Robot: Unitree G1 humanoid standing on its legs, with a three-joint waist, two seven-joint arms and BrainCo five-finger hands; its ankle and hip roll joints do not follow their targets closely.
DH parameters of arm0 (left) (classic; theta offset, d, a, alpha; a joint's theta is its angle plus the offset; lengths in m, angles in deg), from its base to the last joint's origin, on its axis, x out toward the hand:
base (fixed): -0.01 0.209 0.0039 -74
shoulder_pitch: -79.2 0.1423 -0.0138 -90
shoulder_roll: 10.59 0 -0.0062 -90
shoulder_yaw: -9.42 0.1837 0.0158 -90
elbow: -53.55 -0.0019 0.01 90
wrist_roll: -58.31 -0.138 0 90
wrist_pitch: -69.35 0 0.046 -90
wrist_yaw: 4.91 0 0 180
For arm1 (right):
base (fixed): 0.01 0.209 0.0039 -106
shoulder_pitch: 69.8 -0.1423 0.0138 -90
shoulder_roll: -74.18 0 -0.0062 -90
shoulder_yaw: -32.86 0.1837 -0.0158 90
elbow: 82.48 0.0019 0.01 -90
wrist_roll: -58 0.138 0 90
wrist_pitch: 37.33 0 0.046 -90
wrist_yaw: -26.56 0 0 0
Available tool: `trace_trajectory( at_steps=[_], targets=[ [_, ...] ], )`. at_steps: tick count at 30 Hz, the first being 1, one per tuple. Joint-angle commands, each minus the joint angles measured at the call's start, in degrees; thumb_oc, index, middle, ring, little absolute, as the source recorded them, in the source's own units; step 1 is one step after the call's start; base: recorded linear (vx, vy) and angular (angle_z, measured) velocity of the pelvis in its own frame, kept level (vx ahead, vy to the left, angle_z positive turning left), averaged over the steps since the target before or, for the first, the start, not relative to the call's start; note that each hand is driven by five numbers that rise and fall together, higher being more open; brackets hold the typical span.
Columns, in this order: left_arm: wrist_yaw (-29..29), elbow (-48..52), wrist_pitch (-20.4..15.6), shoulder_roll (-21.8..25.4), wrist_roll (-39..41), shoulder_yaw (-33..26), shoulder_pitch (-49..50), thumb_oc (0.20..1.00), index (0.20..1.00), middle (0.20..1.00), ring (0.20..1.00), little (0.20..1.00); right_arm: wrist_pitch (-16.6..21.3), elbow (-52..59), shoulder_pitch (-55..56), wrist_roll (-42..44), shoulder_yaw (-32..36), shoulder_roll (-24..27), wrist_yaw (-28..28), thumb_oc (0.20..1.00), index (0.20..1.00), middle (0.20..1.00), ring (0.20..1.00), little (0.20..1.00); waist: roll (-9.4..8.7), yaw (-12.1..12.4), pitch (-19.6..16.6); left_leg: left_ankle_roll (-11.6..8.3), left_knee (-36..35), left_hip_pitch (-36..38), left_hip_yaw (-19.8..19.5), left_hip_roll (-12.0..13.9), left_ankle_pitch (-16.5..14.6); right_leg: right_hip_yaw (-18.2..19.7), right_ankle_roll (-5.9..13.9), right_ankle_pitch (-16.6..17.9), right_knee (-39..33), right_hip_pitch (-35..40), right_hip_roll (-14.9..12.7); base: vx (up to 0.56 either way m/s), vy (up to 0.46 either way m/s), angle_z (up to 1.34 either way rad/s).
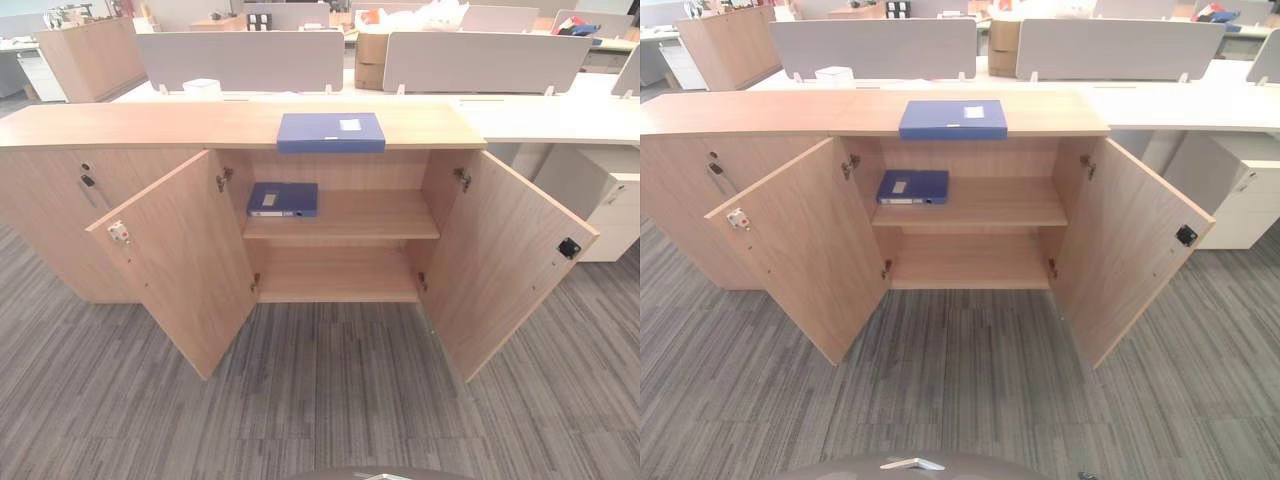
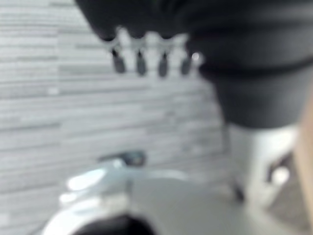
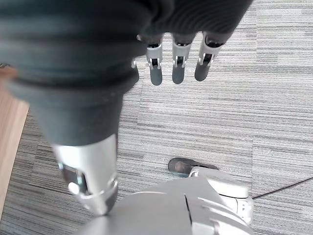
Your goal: Put the empty folder in the office cabinet
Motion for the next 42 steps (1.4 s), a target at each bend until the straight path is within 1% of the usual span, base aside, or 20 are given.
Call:
trace_trajectory(
  at_steps=[1,13,19,21,23,27,28,29,30,31,32,33,34,35,37,38,39,40,42],
  targets=[
    [0.0,-4.4,-0.2,0.4,-0.2,-1.7,-3.7,1.0,1.0,1.0,1.0,1.0,0.3,-2.3,-3.6,-1.0,-1.0,1.1,0.1,1.0,1.0,1.0,1.0,1.0,-0.07,0.2,1.7,-2.7,0.0,1.9,-0.7,1.3,-5.3,-2.0,5.07,0.6,0.1,0.5,-2.8,0.0,0.0,0.0],
    [-0.4,-4.1,-0.3,1.2,0.8,-1.9,-4.3,1.0,1.0,1.0,1.0,1.0,0.2,-1.6,-4.4,-1.2,-1.5,1.6,0.0,1.0,1.0,1.0,1.0,1.0,-0.13,0.3,3.2,-3.16,0.0,1.4,-1.4,1.8,-4.9,-2.9,4.44,0.2,0.1,0.2,-2.2,0.02,-0.039,0.03],
    [-0.7,-3.8,-0.3,1.6,1.6,-2.0,-5.0,1.0,1.0,1.0,1.0,1.0,0.2,-1.4,-5.0,-1.0,-1.1,2.5,-0.2,1.0,1.0,1.0,1.0,1.0,0.23,0.0,4.0,-3.92,0.0,0.9,-1.9,2.9,-4.5,-3.5,3.31,-0.6,0.1,-0.3,-1.0,0.07,-0.092,0.12],
    [-0.7,-3.8,-0.3,1.6,1.6,-2.0,-5.0,1.0,1.0,1.0,1.0,1.0,0.2,-1.4,-5.0,-1.0,-1.1,2.5,-0.2,1.0,1.0,1.0,1.0,1.0,0.24,0.0,4.0,-3.92,0.0,0.9,-1.9,2.9,-4.5,-3.5,3.31,-0.6,0.1,-0.3,-1.0,0.06,-0.056,0.05],
    [-0.9,-3.7,-0.2,1.8,2.2,-2.2,-5.0,1.0,1.0,1.0,1.0,1.0,0.2,-1.4,-5.2,-1.0,-0.8,3.0,-0.3,1.0,1.0,1.0,1.0,1.0,0.51,-0.1,4.4,-4.02,0.0,1.3,-2.1,3.5,-4.3,-3.2,2.68,-1.4,1.1,-0.5,-0.4,0.09,-0.077,0.12],
    [-1.1,-3.6,-0.2,2.1,3.2,-2.6,-5.4,1.0,1.0,1.0,1.0,1.0,0.3,-1.4,-5.6,-1.3,-0.9,3.4,-0.4,1.0,1.0,1.0,1.0,1.0,0.77,0.1,5.1,-4.19,0.0,1.8,-1.7,4.0,-3.6,-3.0,2.06,-2.4,2.1,-0.9,0.1,0.08,-0.06,0.04],
    [-1.2,-3.4,-0.2,2.2,3.7,-2.9,-5.4,1.0,1.0,1.0,1.0,1.0,0.4,-1.5,-5.5,-1.5,-0.9,3.5,-0.4,1.0,1.0,1.0,1.0,1.0,0.71,0.2,5.4,-4.35,0.9,1.5,-1.4,4.1,-3.7,-3.0,1.79,-2.8,2.5,-0.9,0.1,0.05,-0.061,0.0],
    [-1.3,-3.3,-0.2,2.2,4.7,-3.3,-5.6,1.0,1.0,1.0,1.0,1.0,0.4,-1.6,-5.7,-1.7,-0.9,3.7,-0.4,1.0,1.0,1.0,1.0,1.0,0.32,0.5,6.0,-4.54,5.8,-0.8,-0.9,4.2,-4.6,-2.8,1.32,-3.3,3.2,-1.0,-0.1,0.05,-0.06,0.01],
    [-1.3,-3.3,-0.2,2.2,4.7,-3.3,-5.6,1.0,1.0,1.0,1.0,1.0,0.4,-1.6,-5.7,-1.7,-0.9,3.7,-0.4,1.0,1.0,1.0,1.0,1.0,0.32,0.5,6.0,-4.54,5.8,-0.8,-0.9,4.2,-4.6,-2.8,1.32,-3.3,3.2,-1.0,-0.1,0.07,-0.091,0.04],
    [-1.5,-3.2,-0.3,2.0,5.6,-3.4,-5.8,1.0,1.0,1.0,1.0,1.0,0.5,-1.4,-6.1,-1.7,-0.6,4.4,-0.6,1.0,1.0,1.0,1.0,1.0,-0.13,1.0,7.4,-4.82,14.6,-6.4,-0.5,4.0,-2.6,-3.0,0.59,-3.9,3.8,-0.4,-0.5,0.07,-0.058,0.0],
    [-1.7,-3.2,-0.4,1.9,5.7,-3.3,-5.8,1.0,1.0,1.0,1.0,1.0,0.5,-1.5,-6.1,-1.7,-0.4,4.7,-0.7,1.0,1.0,1.0,1.0,1.0,-0.32,1.1,7.7,-4.51,15.4,-8.5,-0.1,4.0,-2.0,-3.3,0.63,-4.1,3.7,-0.1,-0.9,0.11,-0.053,0.17],
    [-1.6,-3.4,-0.4,1.7,5.6,-3.2,-5.8,1.0,1.0,1.0,1.0,1.0,0.4,-1.5,-6.1,-1.8,-0.2,5.0,-0.8,1.0,1.0,1.0,1.0,1.0,-0.57,1.2,7.6,-4.1,15.7,-10.9,0.8,4.0,-2.0,-3.6,0.76,-4.3,3.6,0.3,-1.4,0.13,0.009,0.25],
    [-1.5,-3.4,-0.4,1.6,5.4,-3.3,-5.5,1.0,1.0,1.0,1.0,1.0,0.3,-1.4,-5.9,-1.7,-0.1,5.2,-0.7,1.0,1.0,1.0,1.0,1.0,-0.71,1.5,7.3,-3.86,14.7,-12.6,1.2,4.0,-2.0,-3.6,1.04,-4.6,3.3,0.9,-1.6,0.11,0.016,0.22],
    [-1.5,-3.4,-0.4,1.6,5.4,-3.3,-5.5,1.0,1.0,1.0,1.0,1.0,0.3,-1.4,-5.9,-1.7,-0.1,5.2,-0.7,1.0,1.0,1.0,1.0,1.0,-0.74,1.5,7.3,-3.83,14.7,-12.6,1.2,3.9,-2.0,-3.6,1.07,-4.6,3.2,1.0,-1.7,0.15,0.029,0.1],
    [-1.3,-3.6,-0.5,1.4,5.3,-3.1,-4.8,1.0,1.0,1.0,1.0,1.0,0.2,-1.2,-5.6,-1.5,0.1,5.5,-0.6,1.0,1.0,1.0,1.0,1.0,-0.44,2.2,6.9,-4.18,11.7,-15.7,1.1,3.9,1.0,-3.5,1.39,-5.2,2.7,2.3,-1.8,0.2,0.055,0.07],
    [-1.4,-3.6,-0.4,1.5,5.4,-3.1,-4.4,1.0,1.0,1.0,1.0,1.0,0.3,-1.1,-5.5,-1.7,0.2,5.6,-0.8,1.0,1.0,1.0,1.0,1.0,0.07,2.8,6.9,-4.76,9.2,-17.7,0.3,3.9,4.2,-3.3,1.49,-5.8,2.5,3.3,-1.6,0.24,0.076,0.04],
    [-1.4,-3.6,-0.4,1.7,5.6,-3.2,-4.3,1.0,1.0,1.0,1.0,1.0,0.4,-1.2,-5.6,-1.6,0.2,5.6,-0.8,1.0,1.0,1.0,1.0,1.0,0.52,3.3,6.9,-5.16,6.6,-18.4,-0.2,4.1,6.1,-2.9,1.57,-6.2,2.3,4.1,-1.4,0.25,0.09,-0.05],
    [-1.4,-3.6,-0.6,1.7,5.8,-3.3,-4.0,1.0,1.0,1.0,1.0,1.0,0.4,-1.2,-5.6,-1.5,0.4,5.6,-0.9,1.0,1.0,1.0,1.0,1.0,0.78,3.7,7.0,-5.45,3.8,-19.5,-0.5,3.9,7.3,-2.4,1.66,-6.6,2.2,5.0,-1.5,0.25,0.095,-0.15],
    [-1.4,-3.7,-0.5,1.8,5.8,-3.6,-3.6,1.0,1.0,1.0,1.0,1.0,0.6,-1.2,-5.5,-1.4,0.8,5.6,-1.1,1.0,1.0,1.0,1.0,1.0,1.15,4.3,6.9,-5.97,0.4,-21.1,0.0,4.5,8.5,-0.8,2.09,-7.5,1.8,7.1,-1.8,0.33,0.167,-0.34]
  ],
)
